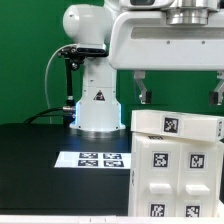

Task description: Assemble cabinet

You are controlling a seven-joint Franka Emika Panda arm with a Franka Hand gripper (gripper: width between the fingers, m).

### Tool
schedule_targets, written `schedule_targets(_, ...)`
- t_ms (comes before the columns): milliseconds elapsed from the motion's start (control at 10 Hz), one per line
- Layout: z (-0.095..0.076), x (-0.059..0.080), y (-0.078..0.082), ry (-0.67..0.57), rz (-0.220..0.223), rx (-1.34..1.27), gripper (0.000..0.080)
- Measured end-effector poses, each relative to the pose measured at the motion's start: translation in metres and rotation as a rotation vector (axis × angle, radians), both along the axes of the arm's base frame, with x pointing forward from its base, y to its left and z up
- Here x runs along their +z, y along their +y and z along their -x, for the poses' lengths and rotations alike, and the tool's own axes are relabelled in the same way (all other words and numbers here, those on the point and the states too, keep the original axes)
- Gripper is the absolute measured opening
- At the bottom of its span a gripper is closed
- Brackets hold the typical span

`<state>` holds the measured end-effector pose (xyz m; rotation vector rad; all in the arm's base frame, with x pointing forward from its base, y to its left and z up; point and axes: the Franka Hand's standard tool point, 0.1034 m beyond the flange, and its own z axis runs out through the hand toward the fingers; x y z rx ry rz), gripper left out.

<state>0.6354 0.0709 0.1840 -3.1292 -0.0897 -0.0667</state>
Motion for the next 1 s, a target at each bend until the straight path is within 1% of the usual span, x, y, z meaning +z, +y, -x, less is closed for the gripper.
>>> schedule_targets(100,0.0,-0.002,0.0,-0.004,0.017,0.201,0.0797)
schedule_targets(200,0.002,-0.005,0.006,0.002,0.027,0.359,0.0797)
schedule_targets(300,0.003,-0.005,0.007,0.002,0.032,0.42,0.0797)
schedule_targets(500,0.002,-0.006,0.0,0.01,0.061,0.54,0.0797)
schedule_targets(600,0.002,-0.008,-0.004,0.014,0.081,0.659,0.0797)
schedule_targets(700,0.002,-0.014,-0.006,0.02,0.091,0.73,0.0797)
schedule_targets(800,0.004,-0.019,-0.004,0.028,0.093,0.735,0.0797)
schedule_targets(900,0.007,-0.028,0.0,0.042,0.09,0.716,0.0797)
schedule_targets(1000,0.008,-0.03,0.002,0.046,0.09,0.693,0.0797)
